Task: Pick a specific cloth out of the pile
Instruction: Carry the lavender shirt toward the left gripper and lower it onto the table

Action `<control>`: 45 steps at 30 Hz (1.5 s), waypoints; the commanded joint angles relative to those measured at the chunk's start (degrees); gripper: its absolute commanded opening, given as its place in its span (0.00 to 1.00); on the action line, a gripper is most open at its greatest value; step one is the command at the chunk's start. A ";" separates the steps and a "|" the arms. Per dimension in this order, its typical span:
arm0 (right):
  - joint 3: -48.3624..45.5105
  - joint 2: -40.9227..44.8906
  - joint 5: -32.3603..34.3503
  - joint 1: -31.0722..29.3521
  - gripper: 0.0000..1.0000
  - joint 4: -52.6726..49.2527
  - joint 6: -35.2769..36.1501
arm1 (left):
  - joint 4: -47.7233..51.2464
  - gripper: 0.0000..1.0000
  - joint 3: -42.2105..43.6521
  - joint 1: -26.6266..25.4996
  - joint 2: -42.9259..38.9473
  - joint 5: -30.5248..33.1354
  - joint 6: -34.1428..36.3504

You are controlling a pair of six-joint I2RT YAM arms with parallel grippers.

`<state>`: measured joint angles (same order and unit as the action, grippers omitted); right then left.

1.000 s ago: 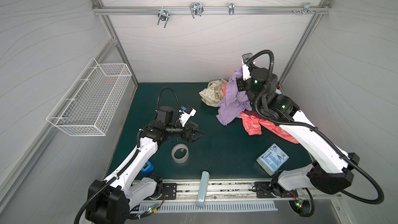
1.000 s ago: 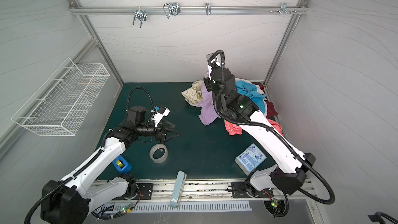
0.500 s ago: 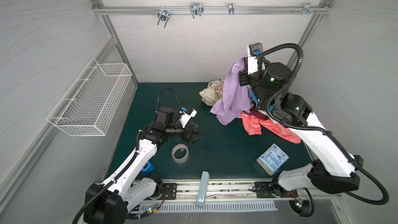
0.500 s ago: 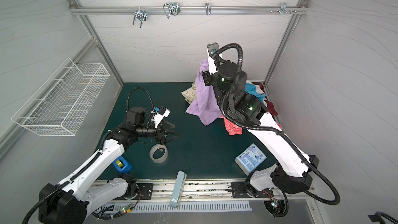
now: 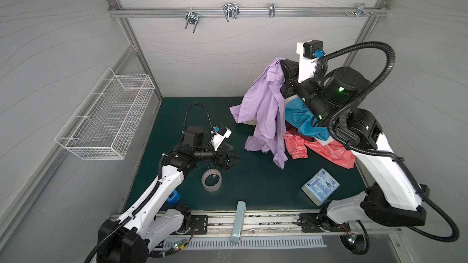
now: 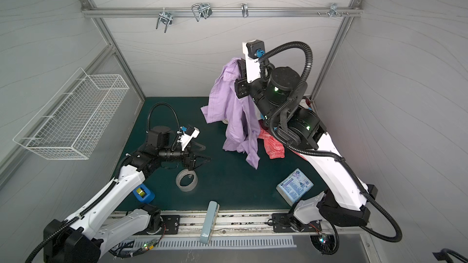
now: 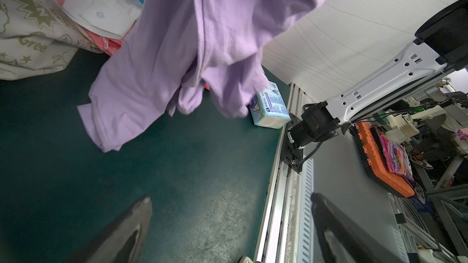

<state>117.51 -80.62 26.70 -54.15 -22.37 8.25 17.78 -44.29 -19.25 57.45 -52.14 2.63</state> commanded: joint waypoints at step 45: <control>-14.81 -16.70 -24.98 6.50 0.00 -6.24 -15.11 | 1.03 0.99 -0.44 -1.26 -1.63 1.50 4.02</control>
<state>104.36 -102.19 2.44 -47.90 -26.06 -4.78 19.51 -43.99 -19.99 56.10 -50.52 5.82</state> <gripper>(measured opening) 0.053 0.990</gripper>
